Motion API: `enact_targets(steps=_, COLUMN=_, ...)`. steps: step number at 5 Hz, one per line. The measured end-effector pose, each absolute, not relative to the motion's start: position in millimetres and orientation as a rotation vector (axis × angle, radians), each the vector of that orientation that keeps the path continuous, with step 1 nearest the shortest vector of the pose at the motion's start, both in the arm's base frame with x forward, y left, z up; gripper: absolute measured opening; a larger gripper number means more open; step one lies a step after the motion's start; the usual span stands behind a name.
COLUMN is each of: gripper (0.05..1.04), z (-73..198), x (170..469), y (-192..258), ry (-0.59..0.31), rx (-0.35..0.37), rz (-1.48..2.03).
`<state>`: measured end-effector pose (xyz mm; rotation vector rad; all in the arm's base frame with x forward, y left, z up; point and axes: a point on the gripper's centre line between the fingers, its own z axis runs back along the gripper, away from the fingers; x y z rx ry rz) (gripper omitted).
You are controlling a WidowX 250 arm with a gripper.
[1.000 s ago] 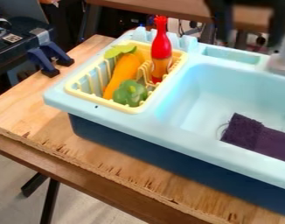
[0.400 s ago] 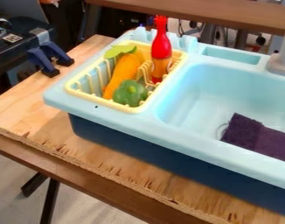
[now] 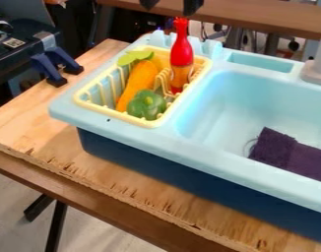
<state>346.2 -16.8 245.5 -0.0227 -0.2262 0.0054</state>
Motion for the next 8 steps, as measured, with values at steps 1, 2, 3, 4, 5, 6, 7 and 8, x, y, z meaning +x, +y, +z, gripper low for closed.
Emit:
enact_targets(steps=1, gripper=1.003, z=239, x=349, y=-15, ry=-0.239, rx=-0.031, rz=-0.011)
enact_targets(steps=2, gripper=1.003, z=239, x=351, y=-7, ry=-0.245, rx=-0.034, rz=-0.013)
enact_targets(steps=3, gripper=1.003, z=235, x=359, y=0, ry=-0.258, rx=-0.055, rz=-0.020)
enact_targets(steps=4, gripper=1.003, z=230, x=372, y=3, ry=-0.244, rx=-0.060, rz=-0.027)
enact_targets(steps=5, gripper=1.003, z=220, x=379, y=2, ry=-0.236, rx=-0.100, rz=-0.006)
enact_targets(steps=6, gripper=1.003, z=218, x=387, y=-3, ry=-0.241, rx=-0.127, rz=-0.011)
enact_targets(steps=7, gripper=1.003, z=211, x=394, y=-10, ry=-0.230, rx=-0.132, rz=-0.032)
enact_targets(steps=8, gripper=1.003, z=208, x=397, y=-11, ry=-0.216, rx=-0.132, rz=-0.030)
